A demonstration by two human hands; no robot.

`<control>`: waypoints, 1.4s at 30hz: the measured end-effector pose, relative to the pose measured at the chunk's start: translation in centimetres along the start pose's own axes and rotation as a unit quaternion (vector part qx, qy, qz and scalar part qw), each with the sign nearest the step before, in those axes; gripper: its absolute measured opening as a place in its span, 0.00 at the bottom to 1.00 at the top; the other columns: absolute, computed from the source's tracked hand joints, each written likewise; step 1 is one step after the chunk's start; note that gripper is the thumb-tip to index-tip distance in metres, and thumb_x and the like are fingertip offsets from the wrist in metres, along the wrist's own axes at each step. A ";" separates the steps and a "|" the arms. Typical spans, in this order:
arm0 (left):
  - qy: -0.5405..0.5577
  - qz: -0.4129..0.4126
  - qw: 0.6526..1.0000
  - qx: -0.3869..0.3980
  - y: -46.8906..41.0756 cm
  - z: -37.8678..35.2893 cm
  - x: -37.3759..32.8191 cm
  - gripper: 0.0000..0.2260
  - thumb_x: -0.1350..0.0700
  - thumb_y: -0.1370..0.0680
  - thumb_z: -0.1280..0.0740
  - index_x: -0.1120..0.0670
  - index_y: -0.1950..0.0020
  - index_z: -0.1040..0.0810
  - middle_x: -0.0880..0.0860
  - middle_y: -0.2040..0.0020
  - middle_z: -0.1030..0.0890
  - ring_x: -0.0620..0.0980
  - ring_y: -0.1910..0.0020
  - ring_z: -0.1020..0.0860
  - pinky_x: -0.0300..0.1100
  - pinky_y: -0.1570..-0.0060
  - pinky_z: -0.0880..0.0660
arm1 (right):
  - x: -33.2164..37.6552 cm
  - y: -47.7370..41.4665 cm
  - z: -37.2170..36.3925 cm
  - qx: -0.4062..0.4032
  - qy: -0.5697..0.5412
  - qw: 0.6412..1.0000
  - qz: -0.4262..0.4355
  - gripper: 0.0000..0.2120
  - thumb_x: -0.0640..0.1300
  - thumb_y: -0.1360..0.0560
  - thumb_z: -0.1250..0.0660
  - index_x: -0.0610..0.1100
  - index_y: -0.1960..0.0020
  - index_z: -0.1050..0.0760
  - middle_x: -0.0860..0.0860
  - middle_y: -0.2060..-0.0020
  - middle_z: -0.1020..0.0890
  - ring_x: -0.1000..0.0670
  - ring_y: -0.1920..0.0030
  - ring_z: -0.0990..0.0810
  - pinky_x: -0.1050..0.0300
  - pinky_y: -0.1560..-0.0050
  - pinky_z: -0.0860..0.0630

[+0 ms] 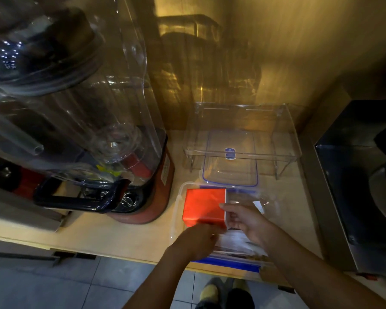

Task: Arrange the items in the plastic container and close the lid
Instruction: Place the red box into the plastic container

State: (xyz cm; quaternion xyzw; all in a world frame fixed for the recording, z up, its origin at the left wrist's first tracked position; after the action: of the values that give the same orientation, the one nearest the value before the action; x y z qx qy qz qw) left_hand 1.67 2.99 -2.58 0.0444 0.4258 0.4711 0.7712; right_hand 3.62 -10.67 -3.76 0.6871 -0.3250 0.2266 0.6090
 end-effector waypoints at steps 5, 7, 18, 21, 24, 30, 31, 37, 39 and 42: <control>-0.092 -0.044 0.968 -0.230 1.5 3.4 0.1 0.11 0.55 0.23 0.38 0.50 0.43 0.22 0.51 0.44 0.18 0.54 0.47 0.21 0.43 0.50 0.27 | -0.7 -0.2 -0.1 -0.003 0.041 0.999 -0.001 0.10 0.40 0.28 0.30 0.35 0.50 0.22 0.38 0.59 0.18 0.41 0.58 0.19 0.49 0.52 0.21; -0.137 -0.068 0.958 -0.242 1.3 3.8 0.5 0.13 0.55 0.25 0.36 0.52 0.41 0.23 0.54 0.43 0.20 0.56 0.44 0.24 0.45 0.46 0.29 | -0.9 -0.3 0.0 0.001 0.087 0.996 -0.001 0.12 0.42 0.25 0.33 0.34 0.47 0.23 0.38 0.55 0.17 0.43 0.56 0.18 0.52 0.53 0.21; -0.240 0.022 0.954 -0.181 -1.2 1.6 2.8 0.29 0.42 0.24 0.39 0.47 0.26 0.43 0.53 0.25 0.40 0.53 0.25 0.45 0.54 0.26 0.56 | -1.5 -0.7 0.8 0.035 0.692 0.712 0.110 0.18 0.42 0.25 0.42 0.47 0.35 0.31 0.49 0.34 0.28 0.44 0.35 0.32 0.47 0.37 0.36; -0.220 0.026 0.956 -0.192 -1.3 2.0 2.8 0.28 0.41 0.25 0.38 0.49 0.28 0.39 0.53 0.27 0.36 0.53 0.27 0.41 0.51 0.27 0.52 | -1.6 -0.6 0.9 0.068 0.704 0.696 0.121 0.18 0.49 0.24 0.42 0.48 0.36 0.29 0.49 0.35 0.27 0.44 0.34 0.33 0.47 0.35 0.38; -0.216 0.035 0.955 -0.201 -1.5 2.2 2.9 0.27 0.40 0.26 0.38 0.49 0.30 0.36 0.52 0.28 0.33 0.53 0.29 0.36 0.49 0.29 0.46 | -1.5 -0.3 1.3 0.103 0.711 0.684 0.123 0.14 0.51 0.24 0.41 0.50 0.42 0.23 0.51 0.39 0.23 0.46 0.36 0.34 0.47 0.37 0.40; -0.219 0.036 0.954 -0.202 -1.7 2.5 3.0 0.28 0.39 0.28 0.35 0.48 0.31 0.35 0.52 0.30 0.31 0.53 0.31 0.35 0.47 0.32 0.42 | -1.1 0.4 0.1 0.216 0.664 0.701 0.143 0.12 0.44 0.24 0.38 0.42 0.47 0.19 0.46 0.47 0.19 0.48 0.44 0.24 0.52 0.40 0.29; -0.220 0.036 0.954 -0.200 -1.8 2.5 3.0 0.28 0.40 0.28 0.35 0.48 0.31 0.35 0.52 0.30 0.31 0.53 0.31 0.35 0.47 0.33 0.41 | -1.1 0.4 -0.1 0.228 0.657 0.705 0.141 0.12 0.43 0.25 0.38 0.42 0.44 0.20 0.46 0.45 0.19 0.48 0.44 0.24 0.53 0.41 0.28; -0.229 0.023 0.960 -0.161 -1.8 2.6 3.0 0.27 0.50 0.25 0.35 0.49 0.28 0.40 0.54 0.27 0.36 0.54 0.29 0.38 0.48 0.31 0.41 | -1.8 -0.4 0.5 0.137 0.615 0.766 0.126 0.12 0.45 0.24 0.37 0.38 0.47 0.22 0.44 0.51 0.20 0.47 0.50 0.22 0.56 0.51 0.28; -0.229 0.020 0.960 -0.162 -1.7 2.7 3.1 0.27 0.52 0.25 0.36 0.50 0.27 0.40 0.55 0.27 0.36 0.55 0.28 0.38 0.49 0.31 0.41 | -1.8 -0.6 0.8 0.132 0.619 0.766 0.110 0.15 0.50 0.24 0.37 0.40 0.44 0.24 0.46 0.51 0.22 0.48 0.51 0.23 0.56 0.52 0.29; -0.240 0.014 0.956 -0.170 -1.7 2.3 3.0 0.28 0.49 0.24 0.37 0.49 0.26 0.43 0.55 0.26 0.38 0.55 0.27 0.41 0.51 0.28 0.46 | -2.2 -1.0 0.9 0.126 0.675 0.718 0.112 0.23 0.58 0.25 0.40 0.47 0.35 0.29 0.46 0.40 0.25 0.45 0.40 0.26 0.52 0.42 0.31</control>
State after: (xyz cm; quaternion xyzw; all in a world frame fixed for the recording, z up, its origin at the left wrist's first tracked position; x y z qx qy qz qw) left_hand 5.08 5.15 -3.77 0.0304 0.1406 0.5231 0.8401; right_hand 2.73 -11.09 -6.15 0.3807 0.1292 0.7356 0.5452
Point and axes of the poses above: each hand's wrist, its own y-axis away from the middle knuckle, its own z-axis out of the back of the hand, x = y × z, the point moved 4 cm from there along -y, towards the middle knuckle
